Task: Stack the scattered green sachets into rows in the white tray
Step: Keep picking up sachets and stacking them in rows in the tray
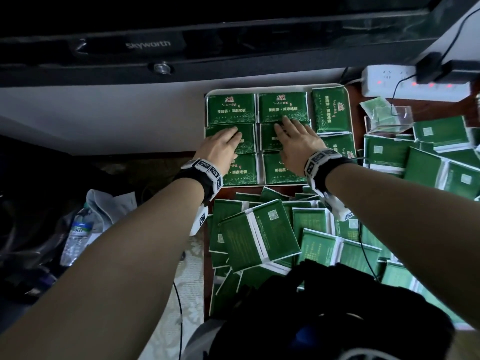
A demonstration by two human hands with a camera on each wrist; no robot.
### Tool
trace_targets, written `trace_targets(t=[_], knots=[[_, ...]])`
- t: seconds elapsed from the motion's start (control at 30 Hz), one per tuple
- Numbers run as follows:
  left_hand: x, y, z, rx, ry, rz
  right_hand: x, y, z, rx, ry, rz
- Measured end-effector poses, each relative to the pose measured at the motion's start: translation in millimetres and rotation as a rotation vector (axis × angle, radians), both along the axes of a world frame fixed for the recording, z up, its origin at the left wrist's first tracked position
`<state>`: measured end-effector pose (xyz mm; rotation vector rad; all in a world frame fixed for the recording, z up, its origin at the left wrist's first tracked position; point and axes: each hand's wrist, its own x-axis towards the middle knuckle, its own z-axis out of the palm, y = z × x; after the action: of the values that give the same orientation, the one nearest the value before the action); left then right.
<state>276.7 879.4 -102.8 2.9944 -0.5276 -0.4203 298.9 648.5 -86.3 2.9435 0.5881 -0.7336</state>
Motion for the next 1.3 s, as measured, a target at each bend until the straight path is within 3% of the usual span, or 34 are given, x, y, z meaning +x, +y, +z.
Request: trace_targets(t=[0.63, 0.83, 1.3], knots=[[3, -8, 2, 0.016, 0.016, 0.011, 2, -9, -12, 0.02, -0.011, 0.016], [3, -12, 7, 0.027, -0.106, 0.022, 5, -3, -5, 0.066, -0.057, 0.034], [28, -15, -5, 0.123, 0.158, 0.123, 30, 9, -10, 0.042, 0.019, -0.027]])
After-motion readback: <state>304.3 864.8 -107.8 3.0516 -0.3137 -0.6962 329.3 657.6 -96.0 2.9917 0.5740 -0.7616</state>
